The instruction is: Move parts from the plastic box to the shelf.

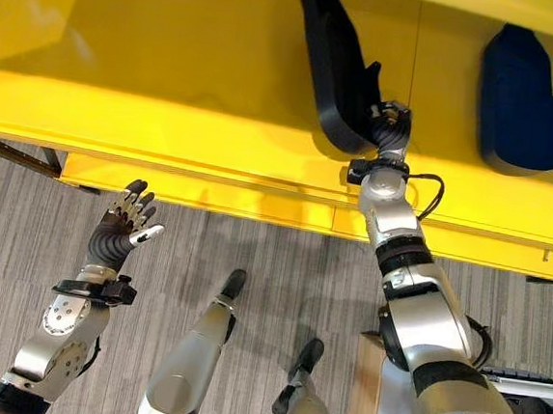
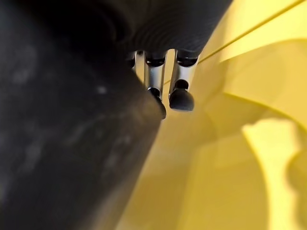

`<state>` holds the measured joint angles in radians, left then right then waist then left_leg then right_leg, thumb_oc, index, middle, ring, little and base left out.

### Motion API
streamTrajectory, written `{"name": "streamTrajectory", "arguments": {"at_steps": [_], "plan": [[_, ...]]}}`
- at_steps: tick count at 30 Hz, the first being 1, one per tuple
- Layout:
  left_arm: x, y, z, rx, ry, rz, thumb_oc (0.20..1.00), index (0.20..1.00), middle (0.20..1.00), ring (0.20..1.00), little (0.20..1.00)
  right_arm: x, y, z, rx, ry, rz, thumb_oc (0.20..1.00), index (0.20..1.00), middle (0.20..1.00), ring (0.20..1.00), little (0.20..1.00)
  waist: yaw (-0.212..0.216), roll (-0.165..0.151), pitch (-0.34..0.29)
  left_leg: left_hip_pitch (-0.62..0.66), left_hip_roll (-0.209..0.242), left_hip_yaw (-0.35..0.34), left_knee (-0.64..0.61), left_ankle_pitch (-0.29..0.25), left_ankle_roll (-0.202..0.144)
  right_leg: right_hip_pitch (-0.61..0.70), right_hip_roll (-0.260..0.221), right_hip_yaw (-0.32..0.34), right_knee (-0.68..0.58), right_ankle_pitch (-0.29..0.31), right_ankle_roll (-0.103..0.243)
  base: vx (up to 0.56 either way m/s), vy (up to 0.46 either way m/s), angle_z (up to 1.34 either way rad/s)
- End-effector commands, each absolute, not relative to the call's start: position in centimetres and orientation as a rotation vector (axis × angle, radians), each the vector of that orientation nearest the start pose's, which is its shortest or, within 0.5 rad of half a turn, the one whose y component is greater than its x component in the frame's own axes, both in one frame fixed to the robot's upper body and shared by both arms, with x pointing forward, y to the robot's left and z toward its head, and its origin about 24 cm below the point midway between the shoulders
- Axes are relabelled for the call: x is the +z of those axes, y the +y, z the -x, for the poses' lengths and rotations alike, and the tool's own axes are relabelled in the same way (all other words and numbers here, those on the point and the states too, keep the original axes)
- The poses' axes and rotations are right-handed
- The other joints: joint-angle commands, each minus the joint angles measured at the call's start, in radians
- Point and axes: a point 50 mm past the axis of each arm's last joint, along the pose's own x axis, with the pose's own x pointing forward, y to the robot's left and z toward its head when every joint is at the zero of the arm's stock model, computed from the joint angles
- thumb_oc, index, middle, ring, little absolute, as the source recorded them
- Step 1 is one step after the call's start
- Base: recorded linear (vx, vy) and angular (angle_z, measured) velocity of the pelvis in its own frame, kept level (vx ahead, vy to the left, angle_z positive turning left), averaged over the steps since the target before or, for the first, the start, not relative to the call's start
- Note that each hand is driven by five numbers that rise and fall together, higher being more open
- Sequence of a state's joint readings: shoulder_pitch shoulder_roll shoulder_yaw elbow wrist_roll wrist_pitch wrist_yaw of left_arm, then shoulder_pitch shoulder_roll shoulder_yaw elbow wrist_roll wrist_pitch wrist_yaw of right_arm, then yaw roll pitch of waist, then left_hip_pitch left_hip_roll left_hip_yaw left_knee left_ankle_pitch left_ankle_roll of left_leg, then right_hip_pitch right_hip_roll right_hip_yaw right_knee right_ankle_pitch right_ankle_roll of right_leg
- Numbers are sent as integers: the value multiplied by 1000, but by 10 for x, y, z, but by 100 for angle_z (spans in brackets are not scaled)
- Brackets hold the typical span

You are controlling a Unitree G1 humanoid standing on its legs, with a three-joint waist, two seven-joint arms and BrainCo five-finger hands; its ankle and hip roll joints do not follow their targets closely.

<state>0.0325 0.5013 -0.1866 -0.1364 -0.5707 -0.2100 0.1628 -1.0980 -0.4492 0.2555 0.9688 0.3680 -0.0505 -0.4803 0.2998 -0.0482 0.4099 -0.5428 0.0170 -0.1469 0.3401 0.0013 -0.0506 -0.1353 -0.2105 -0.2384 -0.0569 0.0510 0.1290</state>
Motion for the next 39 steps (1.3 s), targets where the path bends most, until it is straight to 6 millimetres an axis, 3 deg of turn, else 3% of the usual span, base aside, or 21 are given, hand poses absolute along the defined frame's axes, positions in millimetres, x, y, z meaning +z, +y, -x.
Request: {"name": "streamTrajectory", "arguments": {"at_steps": [1, 4, 10, 24, 33, 34, 35, 36, 39], "plan": [[110, 188, -232, -114, -313, 127, 1000, 1000, 1000, 1000, 1000, 278, -226, -406, -522, -421, 203, 200, 200, 200, 200, 200, 21, 14, -44, -32, -12, -13, -94, 35, -12, 63, -49, -36, 159, -145, 23, 0, 0, 0], [119, 179, -239, -141, -357, 126, 1000, 1000, 1000, 1000, 1000, 292, -240, -408, -594, -391, 252, 200, 200, 200, 200, 200, 33, 14, -40, -61, -32, -24, -79, 30, -13, 65, -49, -50, 142, -144, 23, 23, -1, 7], [128, 172, -246, -147, -397, 134, 1000, 1000, 1000, 1000, 1000, 291, -250, -409, -651, -332, 292, 200, 200, 200, 200, 200, 46, 6, -41, -90, -53, -35, -64, 22, -13, 81, -48, -68, 113, -140, 26, 23, -6, 12], [136, 167, -250, -150, -437, 158, 1000, 1000, 1000, 1000, 1000, 297, -244, -411, -637, -332, 372, 200, 200, 200, 200, 200, 63, -8, -45, -127, -83, -52, -48, 18, -13, 102, -42, -93, 76, -130, 33, 5, -2, 4], [136, 168, -251, -142, -437, 163, 1000, 1000, 1000, 1000, 1000, 289, -245, -413, -642, -297, 366, 200, 200, 200, 200, 200, 65, -14, -46, -130, -89, -61, -47, 18, -16, 113, -37, -102, 64, -133, 34, -2, -3, 5], [136, 168, -252, -140, -437, 164, 1000, 1000, 1000, 1000, 1000, 287, -247, -412, -648, -287, 353, 275, 275, 275, 275, 275, 65, -14, -46, -130, -89, -61, -46, 18, -16, 114, -36, -102, 62, -133, 34, 0, 0, 0], [136, 167, -252, -140, -437, 164, 1000, 1000, 1000, 1000, 1000, 286, -248, -412, -653, -280, 340, 762, 762, 762, 762, 762, 65, -14, -46, -130, -89, -61, -46, 19, -16, 115, -36, -102, 62, -133, 34, 0, 0, 0], [136, 168, -252, -138, -437, 162, 1000, 1000, 1000, 1000, 1000, 285, -248, -412, -656, -276, 325, 1000, 1000, 1000, 1000, 1000, 65, -13, -46, -130, -89, -59, -47, 19, -16, 116, -36, -103, 60, -133, 34, 0, 0, 0], [136, 168, -252, -139, -438, 164, 1000, 1000, 1000, 1000, 1000, 285, -247, -413, -650, -277, 308, 1000, 1000, 1000, 1000, 1000, 66, -11, -46, -127, -89, -58, -50, 20, -16, 118, -37, -102, 58, -133, 34, 0, 0, 0]]}}
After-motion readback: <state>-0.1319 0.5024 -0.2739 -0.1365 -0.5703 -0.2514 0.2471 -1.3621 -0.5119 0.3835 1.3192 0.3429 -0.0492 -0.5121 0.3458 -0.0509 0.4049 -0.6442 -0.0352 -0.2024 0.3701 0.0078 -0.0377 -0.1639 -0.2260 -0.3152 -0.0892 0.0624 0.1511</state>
